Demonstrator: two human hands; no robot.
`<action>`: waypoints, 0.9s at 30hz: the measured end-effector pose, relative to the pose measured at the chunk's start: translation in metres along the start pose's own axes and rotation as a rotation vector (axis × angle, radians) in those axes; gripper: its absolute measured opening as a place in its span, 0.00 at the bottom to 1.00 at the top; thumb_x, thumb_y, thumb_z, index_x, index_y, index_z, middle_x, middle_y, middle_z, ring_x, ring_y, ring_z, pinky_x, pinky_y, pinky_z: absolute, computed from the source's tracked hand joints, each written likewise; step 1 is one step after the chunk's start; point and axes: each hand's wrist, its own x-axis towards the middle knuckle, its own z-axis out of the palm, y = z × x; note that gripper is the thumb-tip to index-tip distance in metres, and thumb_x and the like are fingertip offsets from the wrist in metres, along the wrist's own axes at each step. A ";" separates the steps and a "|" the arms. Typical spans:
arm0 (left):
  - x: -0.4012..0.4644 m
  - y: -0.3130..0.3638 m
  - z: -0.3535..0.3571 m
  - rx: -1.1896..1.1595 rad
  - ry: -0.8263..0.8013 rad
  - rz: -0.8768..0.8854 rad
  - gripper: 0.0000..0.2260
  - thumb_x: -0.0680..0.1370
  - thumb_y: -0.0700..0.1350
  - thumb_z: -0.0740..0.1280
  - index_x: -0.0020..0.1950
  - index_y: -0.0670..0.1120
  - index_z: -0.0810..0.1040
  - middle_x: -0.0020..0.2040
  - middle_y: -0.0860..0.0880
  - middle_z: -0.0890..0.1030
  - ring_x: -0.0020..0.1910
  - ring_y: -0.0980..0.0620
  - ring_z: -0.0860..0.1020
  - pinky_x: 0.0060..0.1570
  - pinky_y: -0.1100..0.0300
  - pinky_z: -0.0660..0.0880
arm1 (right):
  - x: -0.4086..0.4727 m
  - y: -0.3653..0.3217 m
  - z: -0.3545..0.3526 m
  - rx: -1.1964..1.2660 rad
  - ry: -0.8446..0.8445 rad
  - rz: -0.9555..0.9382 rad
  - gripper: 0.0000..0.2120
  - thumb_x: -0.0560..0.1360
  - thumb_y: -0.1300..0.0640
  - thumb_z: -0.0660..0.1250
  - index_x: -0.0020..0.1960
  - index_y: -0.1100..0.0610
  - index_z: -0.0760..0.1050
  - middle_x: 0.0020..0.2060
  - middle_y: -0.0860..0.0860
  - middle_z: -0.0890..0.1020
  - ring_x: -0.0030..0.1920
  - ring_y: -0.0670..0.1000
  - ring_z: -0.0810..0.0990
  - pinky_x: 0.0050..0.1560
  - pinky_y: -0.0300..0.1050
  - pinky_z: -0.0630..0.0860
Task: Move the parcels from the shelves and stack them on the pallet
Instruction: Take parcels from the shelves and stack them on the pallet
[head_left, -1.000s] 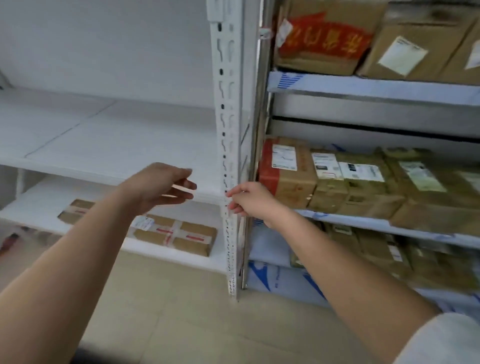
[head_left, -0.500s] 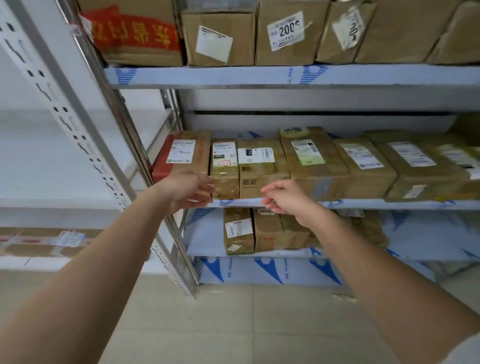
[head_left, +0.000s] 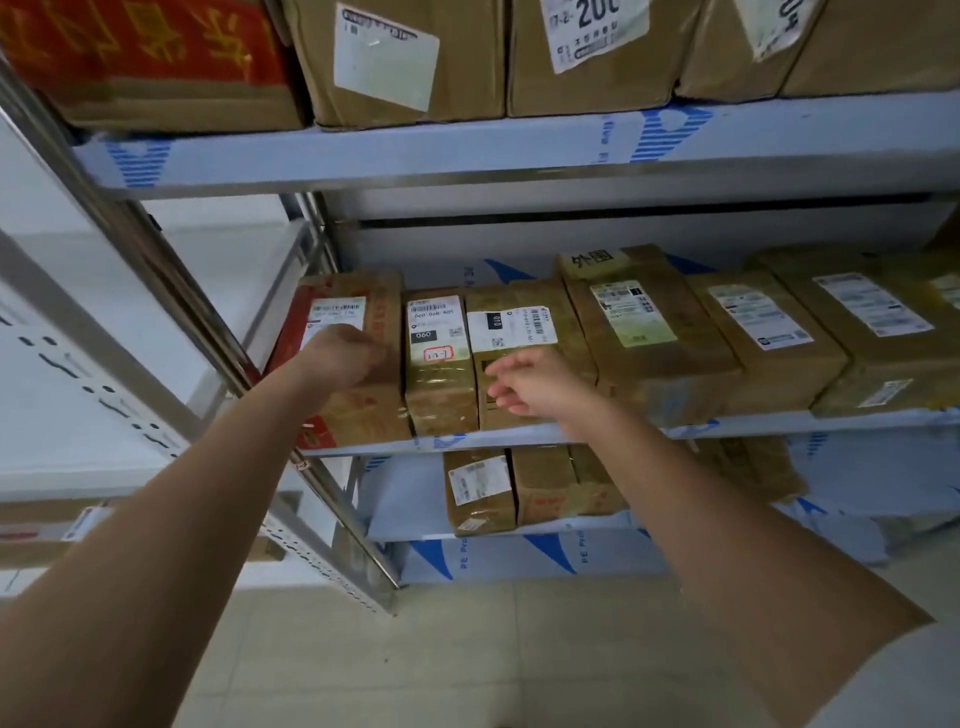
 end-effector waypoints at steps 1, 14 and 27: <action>0.005 -0.003 0.000 0.008 0.018 -0.019 0.09 0.81 0.44 0.66 0.59 0.43 0.76 0.53 0.43 0.80 0.49 0.45 0.80 0.46 0.53 0.81 | 0.005 -0.003 0.002 0.011 0.002 0.002 0.07 0.81 0.62 0.61 0.53 0.54 0.77 0.49 0.53 0.83 0.46 0.48 0.81 0.46 0.38 0.79; 0.036 -0.048 0.000 0.366 0.043 -0.165 0.29 0.72 0.62 0.64 0.73 0.64 0.65 0.81 0.41 0.50 0.77 0.34 0.37 0.72 0.33 0.36 | 0.047 -0.017 0.030 -0.067 -0.100 -0.034 0.09 0.79 0.61 0.63 0.52 0.49 0.78 0.51 0.47 0.81 0.49 0.48 0.82 0.56 0.46 0.81; 0.047 -0.065 -0.007 0.537 0.201 -0.220 0.42 0.69 0.71 0.67 0.77 0.53 0.58 0.77 0.40 0.57 0.77 0.36 0.50 0.74 0.38 0.50 | 0.066 -0.011 0.046 -0.459 -0.233 -0.182 0.38 0.69 0.58 0.77 0.75 0.47 0.64 0.66 0.52 0.66 0.64 0.52 0.71 0.65 0.48 0.74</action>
